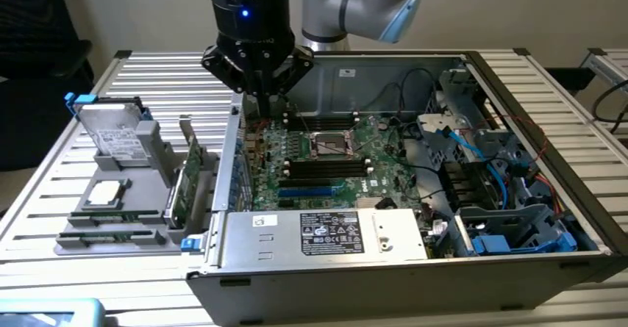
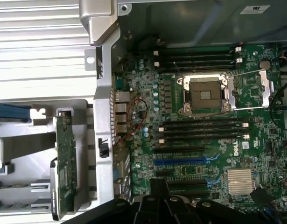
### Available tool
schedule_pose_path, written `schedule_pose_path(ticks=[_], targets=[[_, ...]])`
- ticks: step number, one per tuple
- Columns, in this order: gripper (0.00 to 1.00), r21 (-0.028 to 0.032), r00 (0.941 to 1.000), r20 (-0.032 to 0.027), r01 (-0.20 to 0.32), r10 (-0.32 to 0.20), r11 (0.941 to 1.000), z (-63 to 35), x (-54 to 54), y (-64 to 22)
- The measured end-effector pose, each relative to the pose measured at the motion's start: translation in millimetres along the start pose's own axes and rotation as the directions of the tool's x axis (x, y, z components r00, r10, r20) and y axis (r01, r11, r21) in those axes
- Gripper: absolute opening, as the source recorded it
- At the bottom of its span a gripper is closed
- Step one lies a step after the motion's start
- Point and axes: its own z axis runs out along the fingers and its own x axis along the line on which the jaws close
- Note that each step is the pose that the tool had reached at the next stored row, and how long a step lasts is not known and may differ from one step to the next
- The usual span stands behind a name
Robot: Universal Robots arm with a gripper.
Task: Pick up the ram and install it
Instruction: 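Reach for the ram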
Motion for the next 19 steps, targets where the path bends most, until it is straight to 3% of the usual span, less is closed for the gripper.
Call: schedule_pose_path(ticks=[19], targets=[[0.11, -0.0091, 1.0, -0.0007, 0.0, 0.0, 1.0, 2.1, 85.4, -11.0]])
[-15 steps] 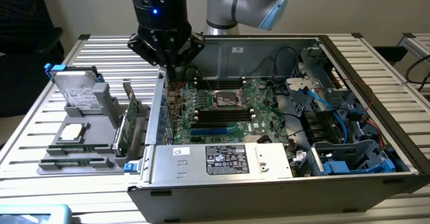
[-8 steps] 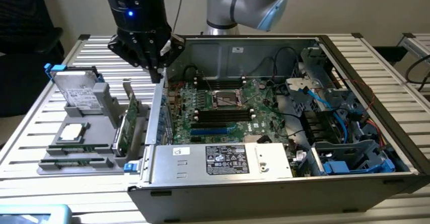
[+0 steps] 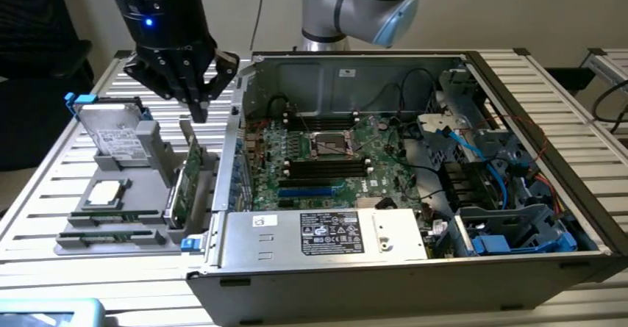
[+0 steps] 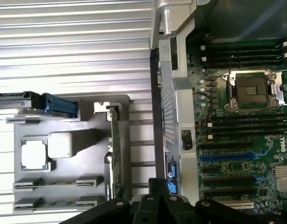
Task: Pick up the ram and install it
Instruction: 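Reach for the ram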
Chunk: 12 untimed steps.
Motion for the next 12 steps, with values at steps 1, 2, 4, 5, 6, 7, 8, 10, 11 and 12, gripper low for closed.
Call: schedule_pose_path(ticks=[1, 2, 4, 5, 6, 7, 8, 10, 11, 12], targets=[[0.11, -0.0005, 1.0, 0.0, 0.0, 0.0, 1.0, -0.1, 4.4, -0.9], [0.11, -0.0016, 1.0, -0.0001, 0.0, 0.0, 1.0, -0.3, 13.3, -3.0], [0.11, -0.0029, 1.0, -0.0002, 0.0, 0.0, 1.0, -0.5, 22.6, -5.3], [0.11, -0.0035, 1.0, -0.0002, 0.0, 0.0, 1.0, -0.5, 27.0, -6.5], [0.11, -0.004, 1.0, -0.0003, 0.0, 0.0, 1.0, -0.6, 31.3, -7.6], [0.11, -0.0051, 1.0, -0.0004, 0.0, 0.0, 1.0, -0.8, 40.5, -10.2], [0.11, -0.0056, 1.0, -0.0004, 0.0, 0.0, 1.0, -0.8, 44.7, -11.6], [0.11, -0.0064, 1.0, -0.0005, 0.0, 0.0, 1.0, -0.9, 53.6, -14.7], [0.11, -0.0068, 1.0, -0.0005, 0.0, 0.0, 1.0, -1.0, 58.0, -16.3], [0.11, -0.0072, 1.0, -0.0005, 0.0, 0.0, 1.0, -1.0, 62.4, -17.9]])
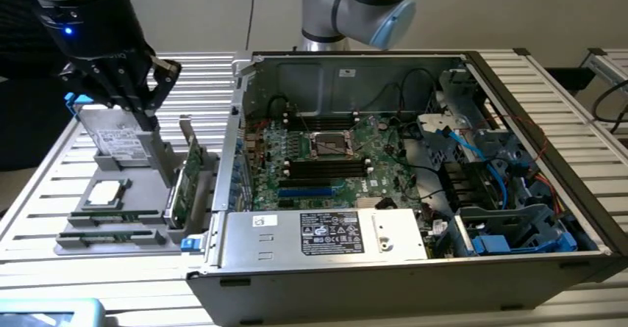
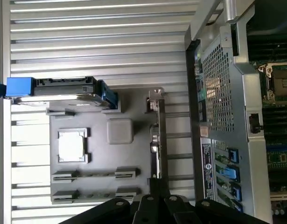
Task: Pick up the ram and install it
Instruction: 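Reach for the ram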
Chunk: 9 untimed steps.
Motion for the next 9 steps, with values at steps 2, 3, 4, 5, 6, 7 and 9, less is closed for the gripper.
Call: schedule_pose_path(ticks=[2, 3, 4, 5, 6, 7, 9], targets=[[0.11, -0.0005, 1.0, -0.0001, 0.0, 0.0, 1.0, -0.1, 9.0, -3.6], [0.11, -0.0008, 1.0, -0.0001, 0.0, 0.0, 1.0, 0.0, 13.5, -5.6], [0.11, -0.0009, 1.0, 0.0, 0.0, 0.0, 1.0, 0.1, 17.4, -7.7], [0.11, -0.0008, 1.0, -0.0001, 0.0, 0.0, 1.0, 0.2, 21.0, -10.3], [0.11, -0.0008, 1.0, -0.0001, 0.0, 0.0, 1.0, 0.6, 24.0, -13.0], [0.11, -0.0009, 1.0, -0.0001, 0.0, 0.0, 1.0, 1.2, 26.3, -15.8], [0.11, -0.0009, 1.0, -0.0002, 0.0, 0.0, 1.0, 3.0, 31.1, -22.6]])
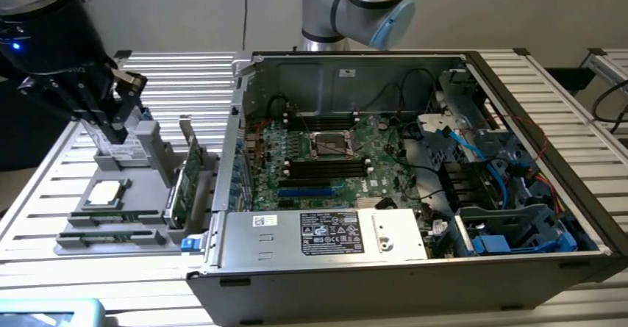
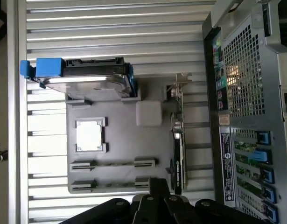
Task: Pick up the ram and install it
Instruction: 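Reach for the ram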
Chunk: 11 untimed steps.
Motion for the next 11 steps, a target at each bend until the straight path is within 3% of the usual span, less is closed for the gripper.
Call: schedule_pose_path(ticks=[6, 11], targets=[[0.11, 0.0, 1.0, 0.0001, 0.0, 0.0, 1.0, 6.9, 14.3, -17.2], [0.11, 0.0, 1.0, -0.0003, 0.0, 0.0, 1.0, 15.4, 30.8, -25.5]])
